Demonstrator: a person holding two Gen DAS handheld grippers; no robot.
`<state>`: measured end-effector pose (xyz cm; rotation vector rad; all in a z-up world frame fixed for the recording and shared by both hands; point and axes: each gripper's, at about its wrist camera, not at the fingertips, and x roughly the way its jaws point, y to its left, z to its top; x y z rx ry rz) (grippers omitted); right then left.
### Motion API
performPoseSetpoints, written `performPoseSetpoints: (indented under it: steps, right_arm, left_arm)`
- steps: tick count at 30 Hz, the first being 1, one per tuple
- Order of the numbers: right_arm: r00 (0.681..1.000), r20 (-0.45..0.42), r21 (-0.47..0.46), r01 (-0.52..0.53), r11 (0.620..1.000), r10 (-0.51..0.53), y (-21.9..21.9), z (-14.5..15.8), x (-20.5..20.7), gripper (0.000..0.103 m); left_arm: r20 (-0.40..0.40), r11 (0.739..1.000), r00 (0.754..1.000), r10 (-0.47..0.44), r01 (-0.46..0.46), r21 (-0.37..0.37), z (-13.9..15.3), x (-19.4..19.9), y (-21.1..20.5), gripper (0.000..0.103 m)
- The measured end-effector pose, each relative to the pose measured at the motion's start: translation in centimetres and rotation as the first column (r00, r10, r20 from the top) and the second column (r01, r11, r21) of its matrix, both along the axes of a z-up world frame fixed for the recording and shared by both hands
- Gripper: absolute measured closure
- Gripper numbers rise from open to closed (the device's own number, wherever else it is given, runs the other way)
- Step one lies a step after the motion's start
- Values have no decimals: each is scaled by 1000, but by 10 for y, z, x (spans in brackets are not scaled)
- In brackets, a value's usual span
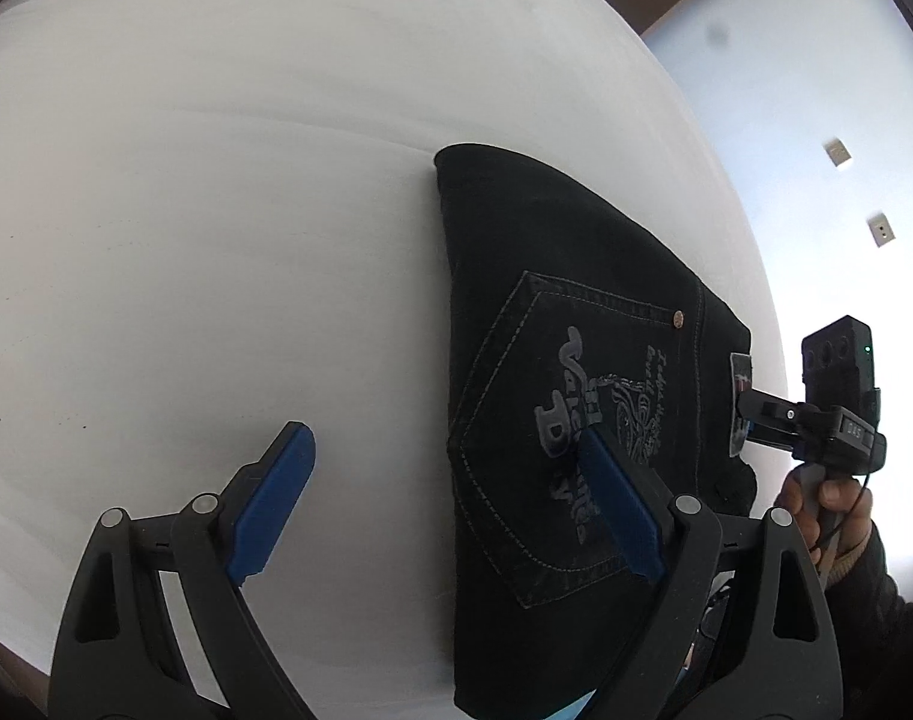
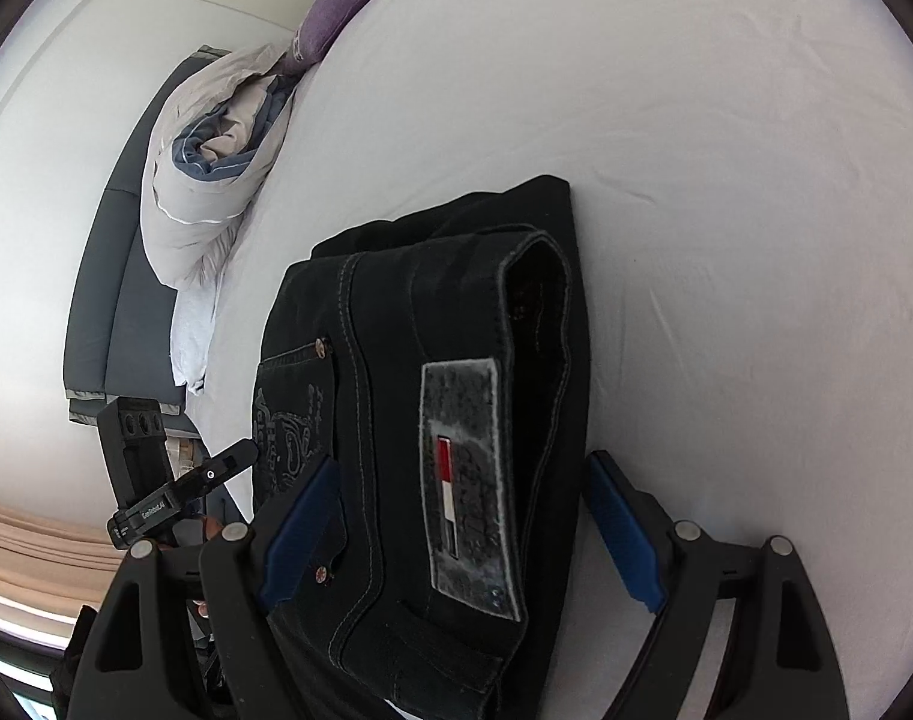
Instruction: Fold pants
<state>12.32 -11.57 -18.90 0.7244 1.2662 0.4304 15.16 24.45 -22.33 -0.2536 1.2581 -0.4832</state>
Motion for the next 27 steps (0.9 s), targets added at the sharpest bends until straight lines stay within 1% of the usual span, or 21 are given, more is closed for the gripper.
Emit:
performPoseSetpoints:
  steps: [2, 4, 6, 7, 8, 9, 10, 11, 12, 14, 16, 18, 20, 22, 24, 26, 27]
  right_arm:
    - [1000, -2, -6, -7, 1000, 7, 3, 0, 1, 17]
    - [1000, 2, -19, -16, 1000, 16, 7, 1, 3, 19]
    - [1000, 4, -24, -22, 999, 22, 9, 1, 4, 30]
    - [1000, -1, -24, -20, 1000, 20, 10, 0, 5, 47]
    - [1000, -16, -27, -10, 1000, 10, 7, -3, 6, 61]
    - [1000, -28, -12, 2, 1000, -2, 5, -6, 6, 63]
    - [999, -33, 8, 15, 1000, -15, 3, -8, 6, 67]
    - [999, -30, 12, 19, 1000, -19, 3, -9, 6, 69]
    - [1000, -19, -4, 16, 1000, -16, 5, -7, 6, 71]
    - [1000, 16, -44, 6, 999, -6, 11, 1, 4, 77]
    - [998, 60, -91, -12, 996, 17, 18, 12, 3, 81]
    - [994, 103, -131, -29, 991, 42, 23, 23, 1, 83]
    - [989, 138, -148, -35, 988, 56, 24, 35, 0, 85]
    - [982, 176, -161, -43, 986, 72, 26, 49, -1, 86]
    - [971, 222, -182, -51, 982, 91, 29, 65, -1, 86]
    - [957, 271, -204, -44, 978, 100, 26, 84, 3, 86]
    - [954, 285, -198, -40, 979, 97, 23, 91, 8, 86]
  left_arm:
    - [2, 1000, 1000, -18, 18, -8, 2, 2, -4, 13]
    - [-6, 999, 999, -39, 39, 9, 1, 4, -7, 14]
    - [-20, 996, 999, -45, 46, 71, -3, 6, -9, 17]
    - [-17, 996, 999, -43, 44, 77, -3, 6, -11, 18]
    - [-17, 996, 999, -43, 44, 76, -2, 7, -11, 27]
    - [-24, 997, 999, -45, 46, 60, 0, 7, -12, 45]
    - [-31, 998, 998, -48, 49, 43, 0, 7, -16, 56]
    - [-41, 998, 998, -50, 51, 35, 2, 7, -16, 64]
    - [-33, 997, 998, -48, 50, 64, 4, 6, -20, 65]
    - [-13, 991, 998, -53, 55, 119, 9, 3, -29, 70]
    - [-3, 989, 999, -43, 43, 142, 15, 0, -33, 74]
    - [15, 985, 999, -52, 49, 165, 21, -2, -37, 82]
    - [34, 981, 998, -54, 47, 187, 30, -5, -42, 84]
    - [49, 984, 998, -43, 34, 175, 41, -5, -42, 85]
    - [87, 990, 995, -39, 27, 142, 62, -3, -42, 85]
    - [129, 990, 990, -48, 30, 141, 78, 0, -48, 85]
    - [156, 988, 986, -57, 33, 153, 88, 5, -53, 85]
